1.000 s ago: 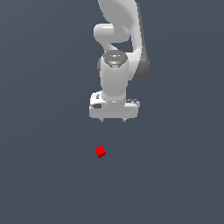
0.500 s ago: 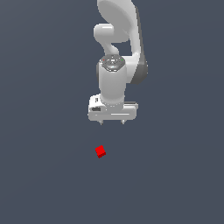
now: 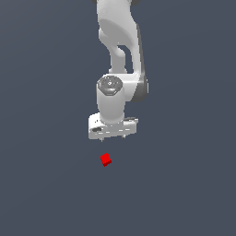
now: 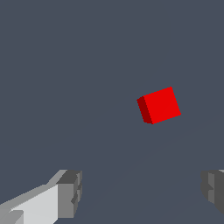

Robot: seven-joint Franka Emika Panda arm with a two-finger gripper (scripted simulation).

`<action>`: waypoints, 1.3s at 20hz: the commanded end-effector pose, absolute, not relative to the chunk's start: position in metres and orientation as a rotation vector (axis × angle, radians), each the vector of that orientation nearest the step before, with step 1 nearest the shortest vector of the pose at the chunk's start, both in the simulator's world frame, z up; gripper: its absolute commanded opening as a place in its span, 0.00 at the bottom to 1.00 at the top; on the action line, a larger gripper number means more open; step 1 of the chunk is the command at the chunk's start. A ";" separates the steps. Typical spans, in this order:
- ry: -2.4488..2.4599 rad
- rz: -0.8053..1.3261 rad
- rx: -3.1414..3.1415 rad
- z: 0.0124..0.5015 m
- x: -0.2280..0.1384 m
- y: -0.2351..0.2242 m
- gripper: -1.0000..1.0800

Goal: Pick up the red cube and move it to a goal position.

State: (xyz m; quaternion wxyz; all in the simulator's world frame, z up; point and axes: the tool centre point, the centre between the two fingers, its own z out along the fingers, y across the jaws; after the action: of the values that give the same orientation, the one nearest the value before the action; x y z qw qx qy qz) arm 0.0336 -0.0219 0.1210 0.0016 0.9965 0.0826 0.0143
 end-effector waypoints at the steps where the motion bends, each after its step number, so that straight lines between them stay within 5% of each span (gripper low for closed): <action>1: 0.332 0.038 3.122 0.106 0.042 -0.029 0.96; 13: 0.650 0.009 3.074 0.040 0.083 -0.055 0.96; 26: 0.747 0.000 3.051 0.020 0.098 -0.060 0.96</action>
State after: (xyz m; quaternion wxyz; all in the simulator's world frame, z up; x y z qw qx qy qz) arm 0.0975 -0.0597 0.0202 -0.0001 0.9716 0.2368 -0.0002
